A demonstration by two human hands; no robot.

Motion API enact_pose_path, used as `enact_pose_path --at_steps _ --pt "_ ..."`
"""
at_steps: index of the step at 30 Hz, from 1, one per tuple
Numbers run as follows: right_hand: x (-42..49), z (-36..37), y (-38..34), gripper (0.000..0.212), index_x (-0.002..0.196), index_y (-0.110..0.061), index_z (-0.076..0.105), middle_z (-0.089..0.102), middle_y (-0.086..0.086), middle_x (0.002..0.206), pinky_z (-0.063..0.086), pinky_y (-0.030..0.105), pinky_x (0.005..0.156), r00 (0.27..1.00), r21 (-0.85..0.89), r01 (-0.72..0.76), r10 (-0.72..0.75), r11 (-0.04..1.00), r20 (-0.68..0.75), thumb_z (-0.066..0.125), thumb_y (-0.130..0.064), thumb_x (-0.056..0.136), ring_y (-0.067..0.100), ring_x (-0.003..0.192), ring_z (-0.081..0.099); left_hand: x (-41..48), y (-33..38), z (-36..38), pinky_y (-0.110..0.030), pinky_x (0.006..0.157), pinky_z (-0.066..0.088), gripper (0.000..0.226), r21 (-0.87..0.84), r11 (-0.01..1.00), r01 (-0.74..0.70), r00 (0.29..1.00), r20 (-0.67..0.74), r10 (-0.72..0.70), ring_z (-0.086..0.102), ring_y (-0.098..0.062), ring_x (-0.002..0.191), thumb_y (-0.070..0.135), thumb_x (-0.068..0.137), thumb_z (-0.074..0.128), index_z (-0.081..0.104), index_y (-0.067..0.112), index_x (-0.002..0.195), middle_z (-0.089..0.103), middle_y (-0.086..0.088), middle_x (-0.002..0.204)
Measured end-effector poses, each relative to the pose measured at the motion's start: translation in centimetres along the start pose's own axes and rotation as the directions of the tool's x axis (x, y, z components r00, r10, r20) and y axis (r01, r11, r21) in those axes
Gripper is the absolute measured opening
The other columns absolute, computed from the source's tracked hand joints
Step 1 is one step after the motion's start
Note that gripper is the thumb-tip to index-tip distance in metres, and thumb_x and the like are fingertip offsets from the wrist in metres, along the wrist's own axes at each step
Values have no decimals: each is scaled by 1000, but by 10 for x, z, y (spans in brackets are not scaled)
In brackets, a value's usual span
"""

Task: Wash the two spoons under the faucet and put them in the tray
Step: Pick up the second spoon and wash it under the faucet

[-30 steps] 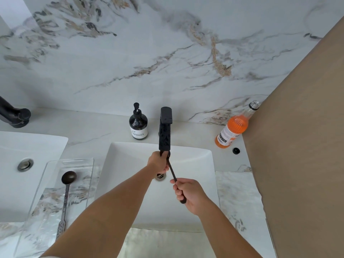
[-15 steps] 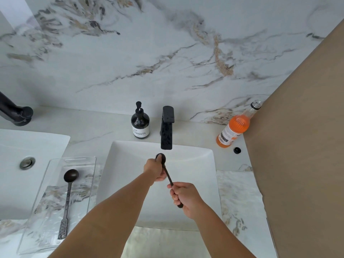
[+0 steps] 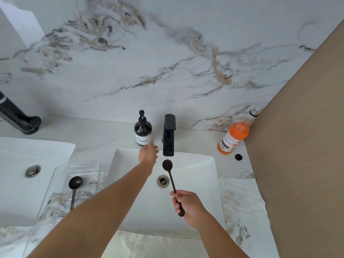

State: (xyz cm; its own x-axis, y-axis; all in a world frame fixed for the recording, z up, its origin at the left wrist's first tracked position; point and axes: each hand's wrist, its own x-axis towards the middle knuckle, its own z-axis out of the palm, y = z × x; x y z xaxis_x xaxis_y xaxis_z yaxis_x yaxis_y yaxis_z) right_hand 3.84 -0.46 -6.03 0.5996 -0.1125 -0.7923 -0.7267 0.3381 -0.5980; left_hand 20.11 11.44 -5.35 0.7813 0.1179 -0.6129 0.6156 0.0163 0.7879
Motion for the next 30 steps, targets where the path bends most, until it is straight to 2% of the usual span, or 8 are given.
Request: enact_pose_path --at_steps 5,12,17,19,21,23,25,30 --pt "-2 2 0 26 101 9 65 49 10 66 30 26 48 1000 11 12 -12 1000 7 39 1 100 16 50 39 -16 71 20 -27 55 51 35 90 972 -218 964 174 200 61 -18 58 47 89 58 63 13 81 66 -2 74" --pt "-3 -1 -7 27 101 9 64 48 9 65 29 26 48 999 15 45 -46 999 18 39 1 100 16 50 39 -21 84 29 -22 44 40 18 44 999 24 966 256 -34 52 -17 53 16 93 65 58 7 79 58 -8 69" --pt "-4 -7 -1 26 100 9 64 50 10 66 32 27 48 999 10 36 -36 999 35 39 1 100 17 50 41 -24 56 25 -24 46 40 32 86 987 -137 989 59 132 50 -17 48 39 90 60 59 14 70 61 -2 65" --pt "-5 -11 8 25 97 7 64 52 11 67 35 27 49 998 -14 17 -16 1000 52 40 1 100 18 51 43 -24 29 15 -28 51 41 37 -11 994 -109 985 -137 106 48 -22 53 42 92 49 57 13 70 56 -5 67" --pt "-6 -13 19 25 95 8 65 55 12 66 38 29 50 997 -36 13 -10 999 75 41 1 100 20 53 45 -27 -13 1 -32 58 41 42 -62 998 7 981 -192 -19 47 -25 55 44 97 44 56 8 79 53 -11 71" --pt "-7 -12 29 25 93 8 66 58 14 65 41 30 50 996 -53 14 -9 998 85 42 2 99 22 54 48 -38 -55 -13 -31 57 45 51 -84 973 216 976 8 -217 55 -24 53 50 98 46 60 2 88 61 -11 72" --pt "-8 -10 38 25 92 8 67 60 15 66 43 31 52 995 -77 32 -25 997 92 44 2 99 24 55 50 -55 -76 -21 -33 66 51 52 -45 938 343 904 289 -316 69 -26 68 52 97 50 67 3 95 72 -10 83" --pt "-3 -5 32 27 83 -3 68 68 12 73 49 30 61 978 -208 196 -174 958 118 45 2 96 26 62 57 -69 -57 -17 -46 98 51 25 -96 992 86 910 413 -39 69 -30 87 16 101 51 62 -3 114 71 -12 92"
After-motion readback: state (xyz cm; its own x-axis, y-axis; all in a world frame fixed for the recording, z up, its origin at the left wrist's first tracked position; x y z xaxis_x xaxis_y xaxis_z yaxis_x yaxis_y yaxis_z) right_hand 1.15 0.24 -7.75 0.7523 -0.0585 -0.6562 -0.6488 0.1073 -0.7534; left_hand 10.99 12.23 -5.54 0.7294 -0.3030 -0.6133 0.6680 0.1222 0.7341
